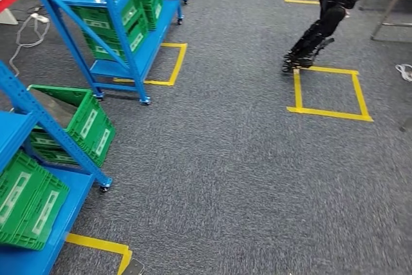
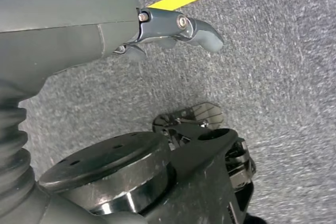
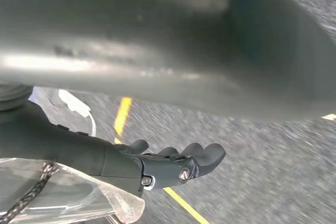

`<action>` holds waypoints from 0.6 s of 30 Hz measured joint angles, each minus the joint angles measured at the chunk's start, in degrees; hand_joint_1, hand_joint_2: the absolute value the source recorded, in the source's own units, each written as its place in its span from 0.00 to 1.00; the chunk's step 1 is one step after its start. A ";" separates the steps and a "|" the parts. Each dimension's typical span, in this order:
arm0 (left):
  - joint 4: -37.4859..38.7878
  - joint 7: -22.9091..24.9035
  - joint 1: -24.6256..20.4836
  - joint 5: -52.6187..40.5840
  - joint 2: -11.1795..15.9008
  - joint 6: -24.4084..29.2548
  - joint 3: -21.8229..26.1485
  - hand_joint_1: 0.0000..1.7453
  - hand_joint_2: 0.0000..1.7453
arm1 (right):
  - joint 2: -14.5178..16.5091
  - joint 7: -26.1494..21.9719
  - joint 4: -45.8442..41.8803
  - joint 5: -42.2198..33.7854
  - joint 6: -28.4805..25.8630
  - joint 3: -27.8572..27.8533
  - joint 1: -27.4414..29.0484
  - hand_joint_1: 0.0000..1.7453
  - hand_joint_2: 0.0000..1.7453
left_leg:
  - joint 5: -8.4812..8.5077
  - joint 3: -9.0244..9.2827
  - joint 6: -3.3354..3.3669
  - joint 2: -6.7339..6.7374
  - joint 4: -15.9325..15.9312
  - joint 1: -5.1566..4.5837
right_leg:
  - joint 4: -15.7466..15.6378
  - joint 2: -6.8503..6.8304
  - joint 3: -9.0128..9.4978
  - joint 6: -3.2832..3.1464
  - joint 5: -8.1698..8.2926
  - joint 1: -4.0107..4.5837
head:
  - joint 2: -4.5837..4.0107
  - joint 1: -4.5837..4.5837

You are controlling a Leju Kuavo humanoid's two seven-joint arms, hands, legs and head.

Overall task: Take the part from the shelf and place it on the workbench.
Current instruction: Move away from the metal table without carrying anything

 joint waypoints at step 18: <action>0.01 0.09 -0.12 0.37 0.10 -0.43 0.66 0.00 1.00 | 0.15 -0.15 0.02 0.38 0.21 -0.07 -0.14 0.00 0.00 | -0.48 -0.66 -0.37 9.02 0.63 -1.36 | -3.39 -9.83 3.65 -2.48 -1.45 1.45 | 0.01 -0.37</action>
